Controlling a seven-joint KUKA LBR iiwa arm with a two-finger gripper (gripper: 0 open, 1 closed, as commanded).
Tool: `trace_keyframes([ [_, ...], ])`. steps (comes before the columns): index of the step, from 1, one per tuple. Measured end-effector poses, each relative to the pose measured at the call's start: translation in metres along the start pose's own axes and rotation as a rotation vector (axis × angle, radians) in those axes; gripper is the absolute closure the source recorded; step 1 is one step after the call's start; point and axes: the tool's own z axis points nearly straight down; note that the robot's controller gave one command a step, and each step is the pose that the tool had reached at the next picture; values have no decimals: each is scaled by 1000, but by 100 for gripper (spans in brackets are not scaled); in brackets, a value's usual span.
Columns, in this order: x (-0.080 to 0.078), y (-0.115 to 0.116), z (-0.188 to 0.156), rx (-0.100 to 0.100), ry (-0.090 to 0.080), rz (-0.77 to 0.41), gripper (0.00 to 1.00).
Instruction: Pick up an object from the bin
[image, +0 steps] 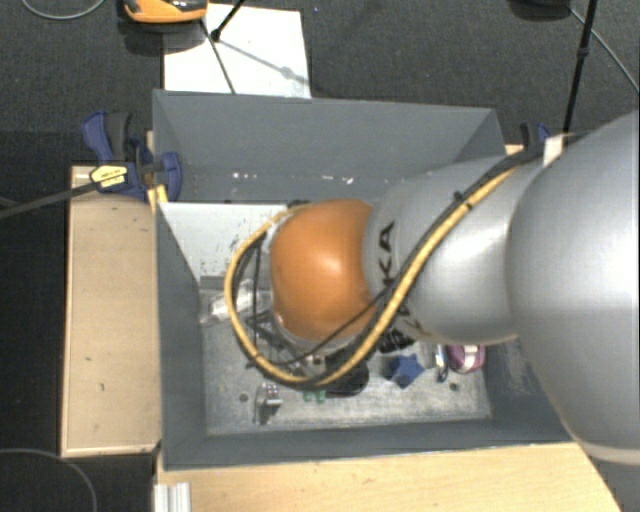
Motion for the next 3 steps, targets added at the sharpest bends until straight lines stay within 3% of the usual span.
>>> trace_keyframes([
  [1, -14, -63, 70, 2, -3, 139, 0],
  [2, -25, -131, 68, 2, -5, 23, 0],
  [3, -29, -192, 73, -2, -11, -183, 0],
])
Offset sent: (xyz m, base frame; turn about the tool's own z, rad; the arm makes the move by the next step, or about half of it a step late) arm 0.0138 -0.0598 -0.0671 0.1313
